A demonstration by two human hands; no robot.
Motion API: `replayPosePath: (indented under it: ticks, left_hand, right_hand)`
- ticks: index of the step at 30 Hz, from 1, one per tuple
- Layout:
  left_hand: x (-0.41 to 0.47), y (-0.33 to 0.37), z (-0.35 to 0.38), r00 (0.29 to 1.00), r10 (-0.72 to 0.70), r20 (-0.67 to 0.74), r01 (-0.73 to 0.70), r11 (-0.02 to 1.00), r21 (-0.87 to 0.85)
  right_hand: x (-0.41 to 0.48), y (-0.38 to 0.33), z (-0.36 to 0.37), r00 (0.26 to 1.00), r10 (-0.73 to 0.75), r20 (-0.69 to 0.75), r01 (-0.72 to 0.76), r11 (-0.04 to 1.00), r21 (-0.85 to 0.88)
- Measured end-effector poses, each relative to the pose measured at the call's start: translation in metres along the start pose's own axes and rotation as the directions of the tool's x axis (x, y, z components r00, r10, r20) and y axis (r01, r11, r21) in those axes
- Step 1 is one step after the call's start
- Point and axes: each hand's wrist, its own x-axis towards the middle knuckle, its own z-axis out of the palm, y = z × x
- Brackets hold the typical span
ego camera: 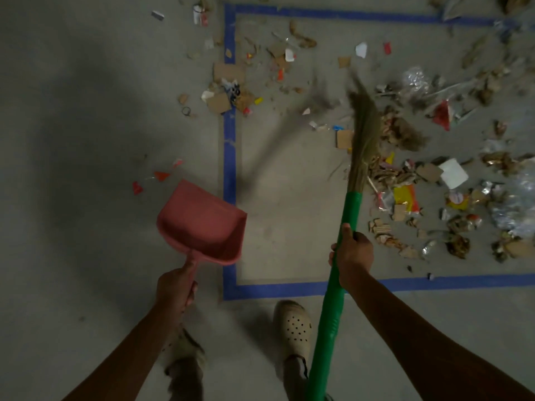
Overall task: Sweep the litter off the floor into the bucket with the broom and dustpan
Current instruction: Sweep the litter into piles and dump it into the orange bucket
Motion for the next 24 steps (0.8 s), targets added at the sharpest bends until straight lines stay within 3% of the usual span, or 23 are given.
replayPosePath:
  ticks: [7,12,15,19,22,24]
  left_hand:
    - [0.023,-0.004,-0.088,1.0,0.02,-0.005,-0.02,1.0,0.022]
    - [0.05,-0.027,-0.171,1.0,0.018,-0.016,-0.017,0.999,0.05]
    - [0.065,-0.045,-0.215,0.997,-0.054,-0.047,0.053,0.998,-0.021]
    - [0.086,-0.063,-0.26,0.991,-0.112,-0.067,0.105,0.99,-0.099]
    - [0.101,-0.065,-0.279,0.989,-0.126,-0.076,0.118,0.987,-0.108]
    - [0.109,-0.06,-0.284,0.991,-0.118,-0.064,0.109,0.986,-0.127]
  right_hand:
    - [-0.091,0.011,0.075,0.976,-0.112,0.186,0.131,0.987,-0.094]
    - [-0.161,0.038,0.16,0.89,-0.183,0.417,0.303,0.922,-0.241]
    - [-0.197,0.049,0.211,0.784,-0.165,0.599,0.454,0.81,-0.37]
    - [-0.223,0.051,0.269,0.67,-0.037,0.741,0.634,0.547,-0.546]
    - [-0.21,0.055,0.294,0.726,0.082,0.683,0.553,0.52,-0.651]
    - [-0.194,0.054,0.296,0.833,0.136,0.536,0.303,0.698,-0.649]
